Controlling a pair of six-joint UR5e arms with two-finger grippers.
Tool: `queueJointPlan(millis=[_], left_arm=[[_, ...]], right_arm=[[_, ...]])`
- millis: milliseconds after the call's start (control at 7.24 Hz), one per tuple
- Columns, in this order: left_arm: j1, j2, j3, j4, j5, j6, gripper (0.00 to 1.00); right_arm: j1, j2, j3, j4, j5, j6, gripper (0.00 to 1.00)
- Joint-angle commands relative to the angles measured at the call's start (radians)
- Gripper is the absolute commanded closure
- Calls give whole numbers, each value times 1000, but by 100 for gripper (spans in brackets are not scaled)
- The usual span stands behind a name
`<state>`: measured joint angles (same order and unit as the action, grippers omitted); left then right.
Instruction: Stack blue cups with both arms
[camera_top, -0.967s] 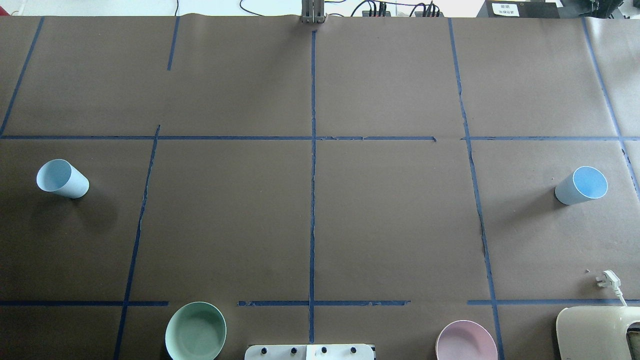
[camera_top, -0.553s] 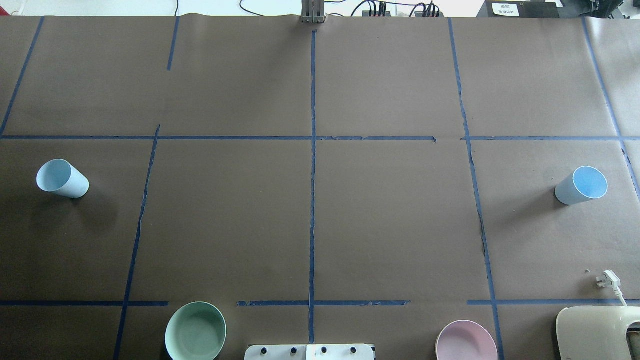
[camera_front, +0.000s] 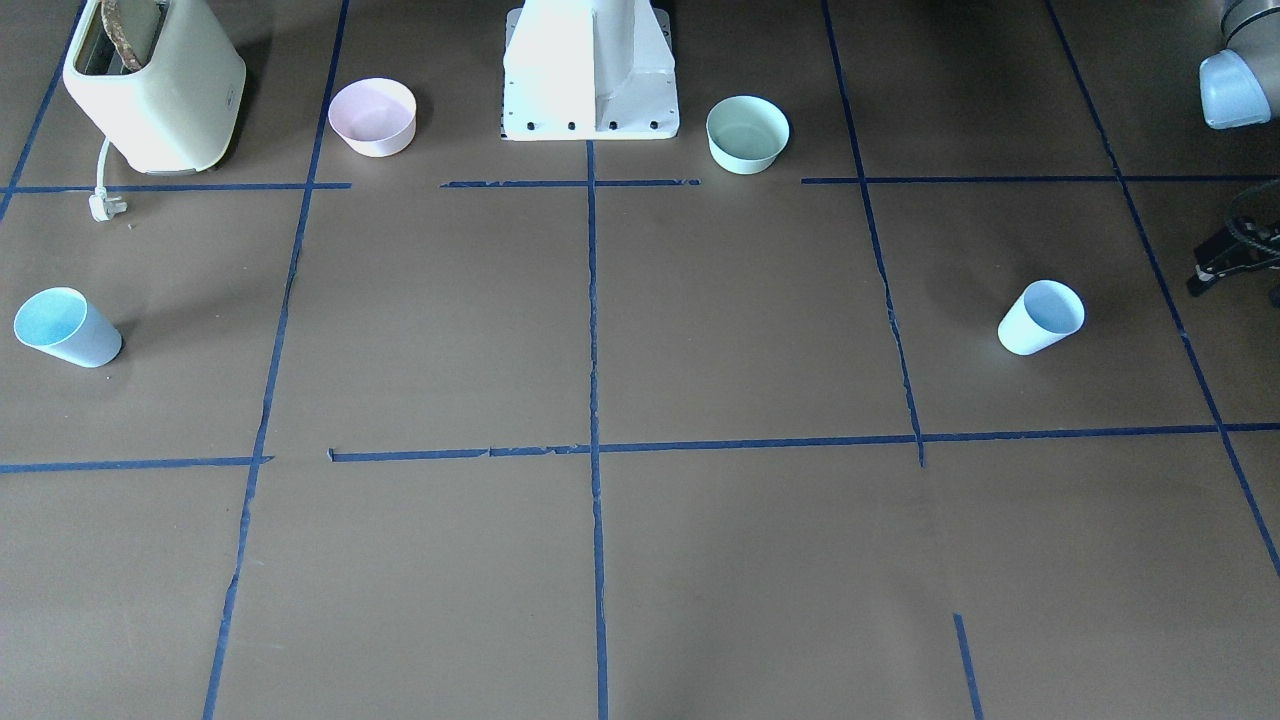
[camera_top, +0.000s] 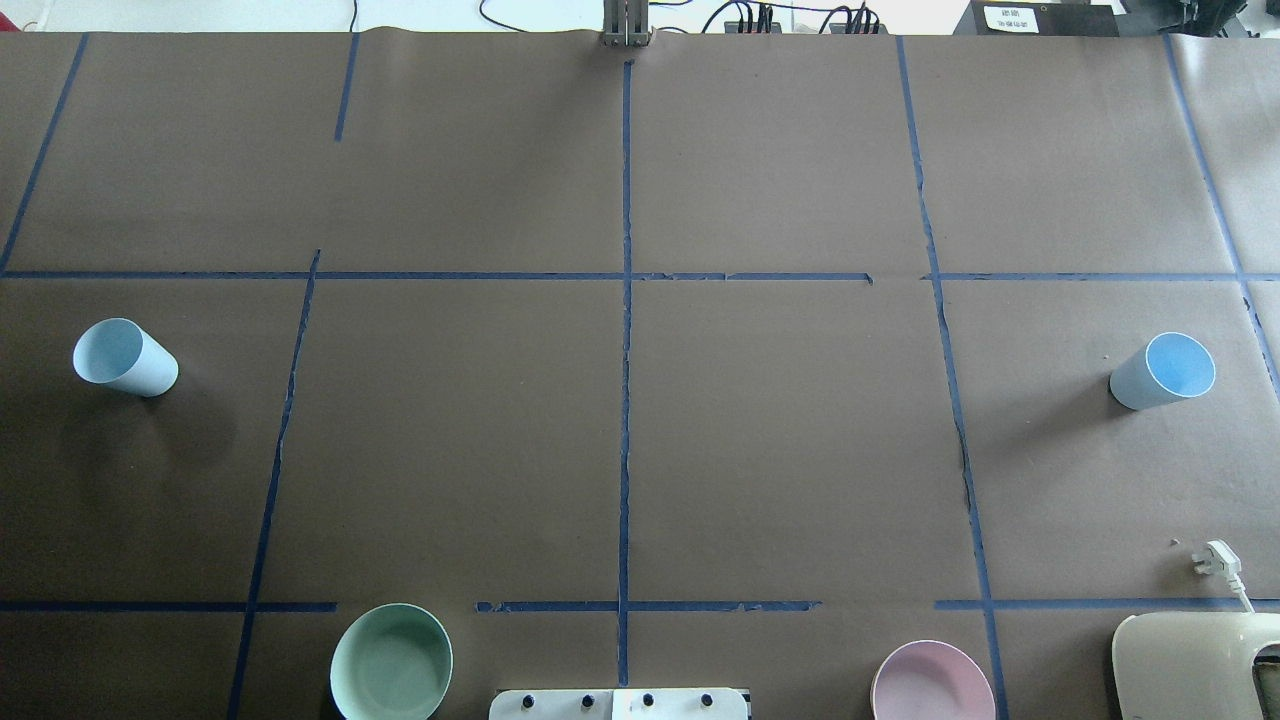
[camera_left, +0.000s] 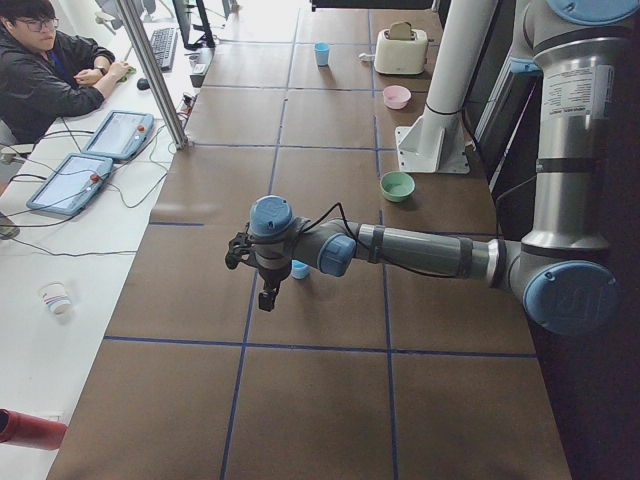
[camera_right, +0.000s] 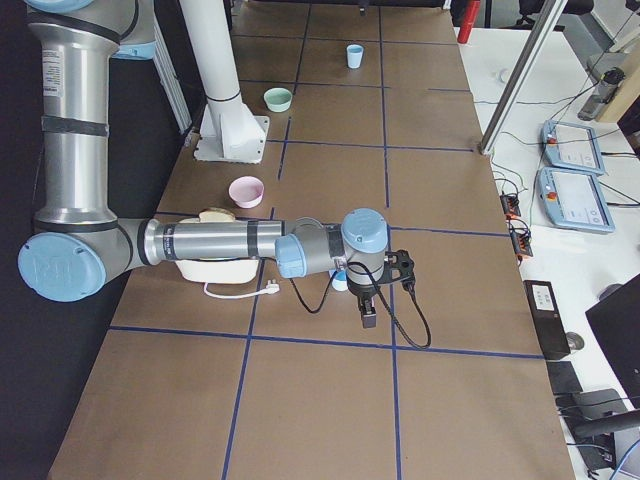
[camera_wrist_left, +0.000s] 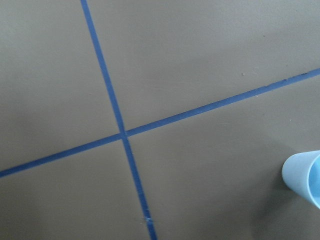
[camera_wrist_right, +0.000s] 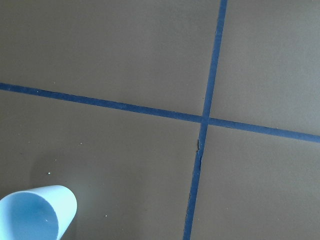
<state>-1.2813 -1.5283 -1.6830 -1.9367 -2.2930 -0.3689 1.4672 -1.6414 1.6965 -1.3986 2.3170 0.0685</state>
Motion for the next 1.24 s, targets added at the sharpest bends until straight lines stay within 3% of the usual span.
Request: queueJointPlan(millis=[0,691,829,967,1106], left_arm=[[153,4,14,-158,93,-282,0],[281,4,52,-176,115,-346,1],[287,4,57,-174,112,-351,50],[287,2,57,-174,107,-352,92],[287,-6,51,-174,98,-352,100]], right_arm=[[-7,0,0,1,1,-1,0],[-7,-3,-8,1,-1,-6,0],[-7,-5,-8,1,-1,-6,0],[-7,-5,-8,1,-2,-7,0],[-7,-5,-8,1,-2,-6,0]])
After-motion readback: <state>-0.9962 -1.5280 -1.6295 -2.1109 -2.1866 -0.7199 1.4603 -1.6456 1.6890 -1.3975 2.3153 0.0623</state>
